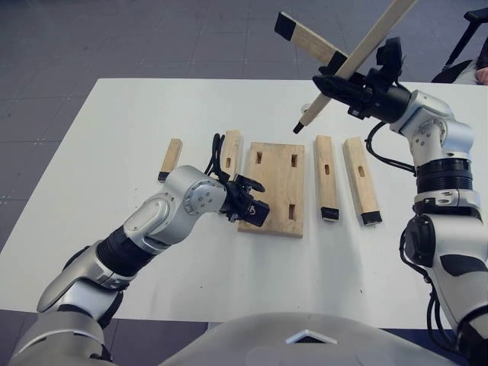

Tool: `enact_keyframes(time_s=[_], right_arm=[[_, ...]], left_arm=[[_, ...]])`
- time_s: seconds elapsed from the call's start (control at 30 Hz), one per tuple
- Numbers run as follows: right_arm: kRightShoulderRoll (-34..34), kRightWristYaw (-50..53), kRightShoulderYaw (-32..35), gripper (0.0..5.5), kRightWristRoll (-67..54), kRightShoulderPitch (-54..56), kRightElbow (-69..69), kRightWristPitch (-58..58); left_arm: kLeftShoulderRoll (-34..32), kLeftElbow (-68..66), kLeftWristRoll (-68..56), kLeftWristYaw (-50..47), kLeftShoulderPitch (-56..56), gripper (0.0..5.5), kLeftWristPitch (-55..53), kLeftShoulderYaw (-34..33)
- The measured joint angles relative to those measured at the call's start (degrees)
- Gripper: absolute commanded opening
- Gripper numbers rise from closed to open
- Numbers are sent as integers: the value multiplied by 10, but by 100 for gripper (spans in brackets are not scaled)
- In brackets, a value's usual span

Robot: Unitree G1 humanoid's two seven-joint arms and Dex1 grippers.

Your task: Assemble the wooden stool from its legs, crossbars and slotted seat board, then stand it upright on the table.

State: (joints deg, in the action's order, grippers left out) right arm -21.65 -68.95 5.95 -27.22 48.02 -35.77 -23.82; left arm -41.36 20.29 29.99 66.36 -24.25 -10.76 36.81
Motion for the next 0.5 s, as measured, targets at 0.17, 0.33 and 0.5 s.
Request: enact_keyframes(time_s=[0.17, 0.33, 0.5], right_arm=[[-9, -102, -34, 209, 15, -19, -20, 47], [4, -140, -62, 209, 49, -22, -67, 120], [19, -151, -72, 209, 81, -22, -124, 206]], left_arm=[[-14, 10, -16, 1, 18, 322, 33, -13], [-34, -3, -39, 2, 24, 322, 93, -27], [-44, -27, -51, 1, 24, 322, 144, -38]])
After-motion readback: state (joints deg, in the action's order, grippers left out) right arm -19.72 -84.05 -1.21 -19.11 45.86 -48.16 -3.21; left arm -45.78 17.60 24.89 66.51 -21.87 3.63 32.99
